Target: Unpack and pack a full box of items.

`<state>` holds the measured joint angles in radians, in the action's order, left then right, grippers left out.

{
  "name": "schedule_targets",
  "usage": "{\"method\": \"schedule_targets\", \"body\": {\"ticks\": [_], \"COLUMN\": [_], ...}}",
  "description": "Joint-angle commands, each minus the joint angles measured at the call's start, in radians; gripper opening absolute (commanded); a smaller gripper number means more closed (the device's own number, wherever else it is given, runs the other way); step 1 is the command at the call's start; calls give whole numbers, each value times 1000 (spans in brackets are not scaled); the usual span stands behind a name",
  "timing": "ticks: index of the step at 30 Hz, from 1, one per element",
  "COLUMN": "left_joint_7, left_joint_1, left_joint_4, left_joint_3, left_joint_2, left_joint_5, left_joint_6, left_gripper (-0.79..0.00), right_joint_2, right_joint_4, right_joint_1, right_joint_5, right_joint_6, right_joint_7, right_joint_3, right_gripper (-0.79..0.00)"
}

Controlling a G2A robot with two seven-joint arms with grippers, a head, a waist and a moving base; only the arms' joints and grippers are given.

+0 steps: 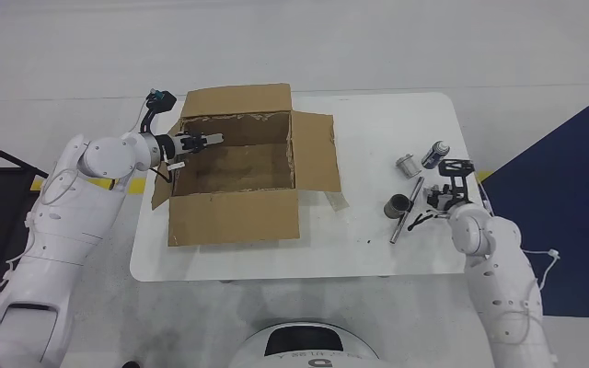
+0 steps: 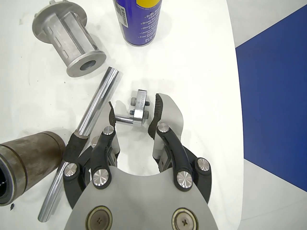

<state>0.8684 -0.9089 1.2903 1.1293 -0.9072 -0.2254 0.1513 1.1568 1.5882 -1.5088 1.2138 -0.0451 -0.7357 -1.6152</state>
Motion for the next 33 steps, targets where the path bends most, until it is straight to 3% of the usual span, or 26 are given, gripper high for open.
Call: {"method": "schedule_targets", "body": {"ticks": [1,6,8,9,19,27,33], "left_joint_7": [0,0,0,0,0,0,0], "left_joint_1": [0,0,0,0,0,0,0], "left_joint_4": [0,0,0,0,0,0,0], "left_joint_3": [0,0,0,0,0,0,0], "left_joint_2": [0,0,0,0,0,0,0], "left_joint_5": [0,0,0,0,0,0,0], "left_joint_6": [0,0,0,0,0,0,0], "left_gripper": [0,0,0,0,0,0,0], "right_joint_2": [0,2,3,3,-5,-14,-20], "right_joint_4": [-8,-31,-39,-41,57,163,131], "right_joint_1": [5,27,34,35,-66,-240,-254], "right_joint_5": [0,10,13,14,-117,-436,-562], "right_joint_6": [-1,-16,-18,-16,85,360,505], "right_joint_7": [-1,-8,-12,-12,51,185,209], "right_joint_3": [3,15,18,19,-91,-288,-343], "right_gripper": [-536,-591,-656,-785,-785,-785,-785]}}
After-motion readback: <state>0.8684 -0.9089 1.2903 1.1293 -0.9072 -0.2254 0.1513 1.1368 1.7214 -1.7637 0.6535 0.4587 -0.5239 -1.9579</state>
